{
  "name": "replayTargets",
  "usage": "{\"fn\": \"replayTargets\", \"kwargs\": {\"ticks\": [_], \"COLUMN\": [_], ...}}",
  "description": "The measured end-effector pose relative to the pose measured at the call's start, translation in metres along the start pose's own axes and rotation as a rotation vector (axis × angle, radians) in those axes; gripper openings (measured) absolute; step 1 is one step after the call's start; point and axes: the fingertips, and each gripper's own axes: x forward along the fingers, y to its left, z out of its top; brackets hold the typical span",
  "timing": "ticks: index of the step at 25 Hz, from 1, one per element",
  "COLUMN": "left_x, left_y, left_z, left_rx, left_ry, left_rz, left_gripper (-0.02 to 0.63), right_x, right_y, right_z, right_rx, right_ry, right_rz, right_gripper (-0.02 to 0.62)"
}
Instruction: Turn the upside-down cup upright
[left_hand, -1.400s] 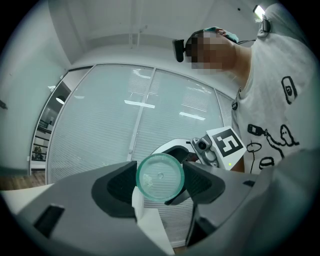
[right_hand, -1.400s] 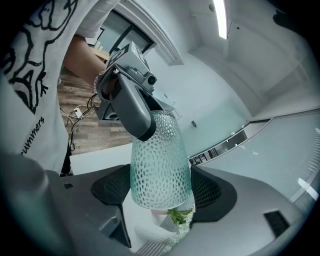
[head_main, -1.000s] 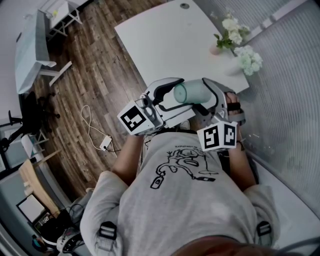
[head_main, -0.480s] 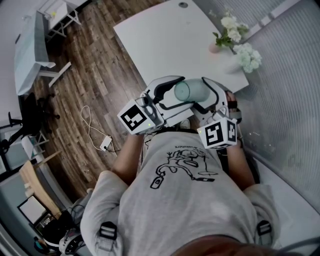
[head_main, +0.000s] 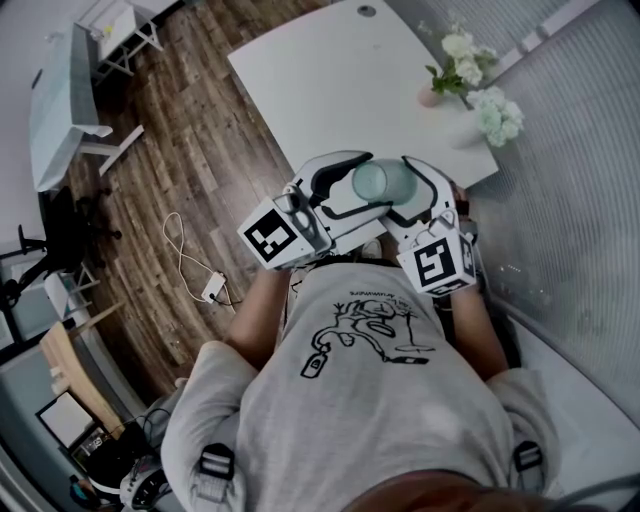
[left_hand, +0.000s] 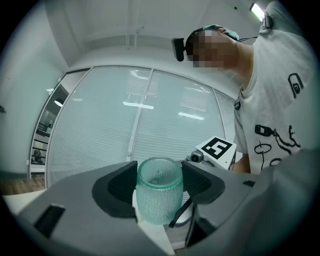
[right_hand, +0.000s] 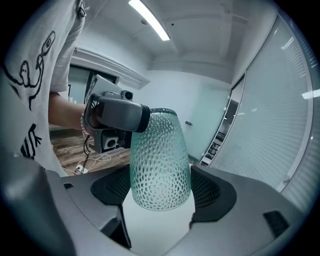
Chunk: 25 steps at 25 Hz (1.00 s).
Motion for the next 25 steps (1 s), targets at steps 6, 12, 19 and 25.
{"fn": "replayTargets", "kwargs": {"ticks": [6,12,19,25], "left_x": [0.004,0.007,0.013,0.016], "left_y": [-0.001,0.000,-0.001,0.000], "left_z": [-0.004,-0.004,-0.007,-0.007], "left_rx": [0.010,0.014,0.023,0.033], "left_ry": [0.021,0.030,0.040,0.037], "left_rz": [0.000,-0.002,-0.004,-0.009], "left_gripper": [0.281,0.279,0.279,0.279], "right_x": [0.004,0.006,0.008,0.012], "right_y": [0.006,0.007,0.007,0.010], "right_z": [-0.008,-0.009,-0.011,-0.013], "right_rx": [0.096,0.149,0.250,0.317], "right_ry": [-0.032,-0.057,-0.094,-0.127], "right_rz": [0.055,0.074,0.098,0.151], "right_gripper": [0.367,0.367,0.367,0.367]}}
